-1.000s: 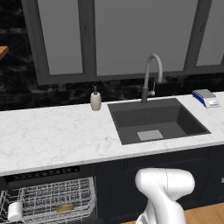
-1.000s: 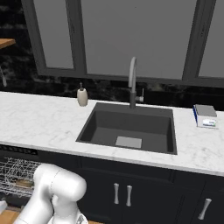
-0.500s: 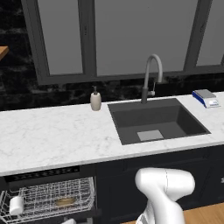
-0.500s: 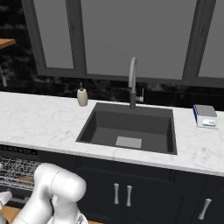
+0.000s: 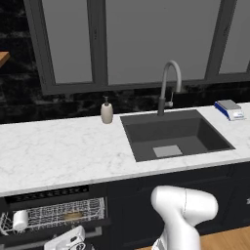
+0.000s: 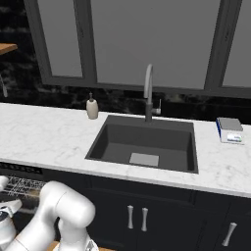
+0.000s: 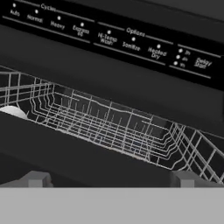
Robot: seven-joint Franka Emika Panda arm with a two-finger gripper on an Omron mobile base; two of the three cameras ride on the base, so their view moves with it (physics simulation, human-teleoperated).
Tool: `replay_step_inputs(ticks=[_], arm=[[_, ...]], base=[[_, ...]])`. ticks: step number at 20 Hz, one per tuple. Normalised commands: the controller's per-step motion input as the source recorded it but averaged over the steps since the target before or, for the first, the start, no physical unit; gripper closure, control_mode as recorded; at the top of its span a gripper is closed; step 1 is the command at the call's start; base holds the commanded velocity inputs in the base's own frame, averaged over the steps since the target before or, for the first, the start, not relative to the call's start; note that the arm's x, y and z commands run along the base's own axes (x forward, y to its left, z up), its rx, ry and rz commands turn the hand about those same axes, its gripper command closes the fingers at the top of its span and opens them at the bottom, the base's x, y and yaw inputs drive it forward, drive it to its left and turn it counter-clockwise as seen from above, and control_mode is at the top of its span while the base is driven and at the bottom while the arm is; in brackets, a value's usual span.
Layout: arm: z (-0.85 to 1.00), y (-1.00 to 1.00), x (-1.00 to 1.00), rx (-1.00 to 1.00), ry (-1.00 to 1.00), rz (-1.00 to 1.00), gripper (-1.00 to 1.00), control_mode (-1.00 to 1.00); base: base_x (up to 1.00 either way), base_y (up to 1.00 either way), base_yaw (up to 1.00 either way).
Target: Pick up the cup and bowl from the counter, place them in the dishwasher, and close the dishwasher door.
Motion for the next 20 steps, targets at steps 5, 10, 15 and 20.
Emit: replay_step_inputs(ticks=[5,10,15,20], arm=[[-0.48,-0.64,1.00,0.03,-0.04,-0.20,-1.00,-1.00],[-0.45,-0.60,0.96,0.01,-0.01,-0.18,-1.00,-1.00],[-0.41,-0.44,0.65,0.00,0.00,-0.16,-1.00,-1.00],[-0.48,-0.39,0.46,0.01,-0.04,-0.16,-1.00,-1.00]], base=[[0.00,0.00,0.00],[0.00,0.00,0.00],[0.00,0.00,0.00],[0.00,0.00,0.00]])
